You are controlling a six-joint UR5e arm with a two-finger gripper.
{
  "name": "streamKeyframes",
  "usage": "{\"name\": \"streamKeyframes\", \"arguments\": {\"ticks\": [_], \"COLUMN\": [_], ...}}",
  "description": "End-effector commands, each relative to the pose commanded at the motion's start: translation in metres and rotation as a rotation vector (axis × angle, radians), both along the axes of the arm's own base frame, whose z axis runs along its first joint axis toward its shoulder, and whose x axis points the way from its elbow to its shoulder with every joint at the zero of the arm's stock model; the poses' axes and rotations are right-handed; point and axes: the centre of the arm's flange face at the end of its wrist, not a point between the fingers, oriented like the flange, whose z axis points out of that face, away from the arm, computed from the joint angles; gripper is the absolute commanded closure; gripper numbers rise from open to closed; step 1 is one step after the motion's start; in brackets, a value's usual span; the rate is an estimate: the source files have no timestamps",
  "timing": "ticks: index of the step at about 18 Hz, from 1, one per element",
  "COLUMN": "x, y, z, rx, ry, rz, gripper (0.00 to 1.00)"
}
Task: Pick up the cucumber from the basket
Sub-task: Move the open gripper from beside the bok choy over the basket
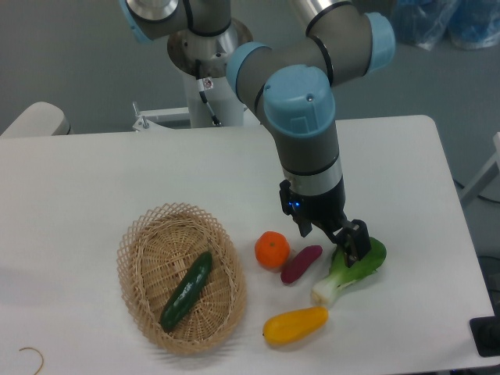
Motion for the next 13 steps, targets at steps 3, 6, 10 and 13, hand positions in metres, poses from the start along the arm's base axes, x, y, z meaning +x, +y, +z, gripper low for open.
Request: {"name": "streamKeyframes", "arguments": {"ticks": [3, 6, 10, 13], "x": [0.001, 0.009, 0.014, 0.020], "y": [-0.001, 0.004, 0.005, 0.003], "z": [0.002, 0.003, -0.009, -0.021], "rx": [-0.003, 0.001, -0.006, -0.008], "ry": [0.000, -0.003, -0.021, -0.040], "rz": [-0.001, -0.002, -0.006, 0.036], "gripper": [0.00, 0.00, 0.00, 0.00]}}
